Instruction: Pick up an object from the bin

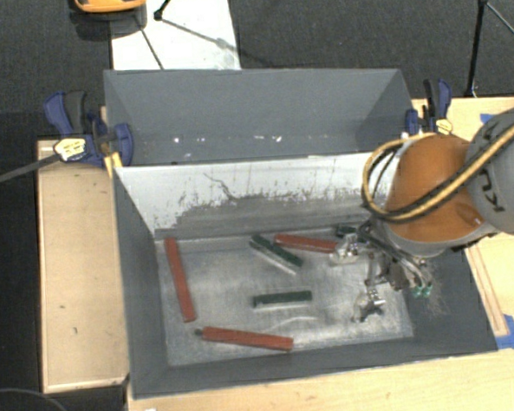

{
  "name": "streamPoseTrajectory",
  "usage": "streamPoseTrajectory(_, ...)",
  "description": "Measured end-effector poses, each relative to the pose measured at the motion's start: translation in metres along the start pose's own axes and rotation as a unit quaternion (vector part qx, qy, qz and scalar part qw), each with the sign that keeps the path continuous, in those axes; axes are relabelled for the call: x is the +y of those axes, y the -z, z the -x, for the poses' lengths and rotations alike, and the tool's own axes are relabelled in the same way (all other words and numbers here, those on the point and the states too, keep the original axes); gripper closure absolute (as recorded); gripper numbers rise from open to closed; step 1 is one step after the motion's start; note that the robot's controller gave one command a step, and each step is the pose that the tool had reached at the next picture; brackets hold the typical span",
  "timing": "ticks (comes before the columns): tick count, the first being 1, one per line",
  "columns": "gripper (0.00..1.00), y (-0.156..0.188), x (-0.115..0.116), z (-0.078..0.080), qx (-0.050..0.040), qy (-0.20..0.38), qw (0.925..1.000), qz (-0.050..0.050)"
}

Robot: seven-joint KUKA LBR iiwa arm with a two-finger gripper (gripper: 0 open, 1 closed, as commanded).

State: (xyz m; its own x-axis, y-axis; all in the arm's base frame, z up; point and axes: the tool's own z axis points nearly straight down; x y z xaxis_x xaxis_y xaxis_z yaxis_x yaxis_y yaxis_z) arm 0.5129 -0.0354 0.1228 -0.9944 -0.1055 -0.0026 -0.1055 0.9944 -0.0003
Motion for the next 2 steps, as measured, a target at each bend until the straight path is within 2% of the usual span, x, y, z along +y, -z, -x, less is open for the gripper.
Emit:
streamPoseTrajectory(1,0.0,0.008,0.053,0.077,-0.0019,-0.014,0.9999,0.0)
streamPoseTrajectory(2,0.0,-0.003,0.058,0.08,0.0002,-0.012,0.9999,0.001)
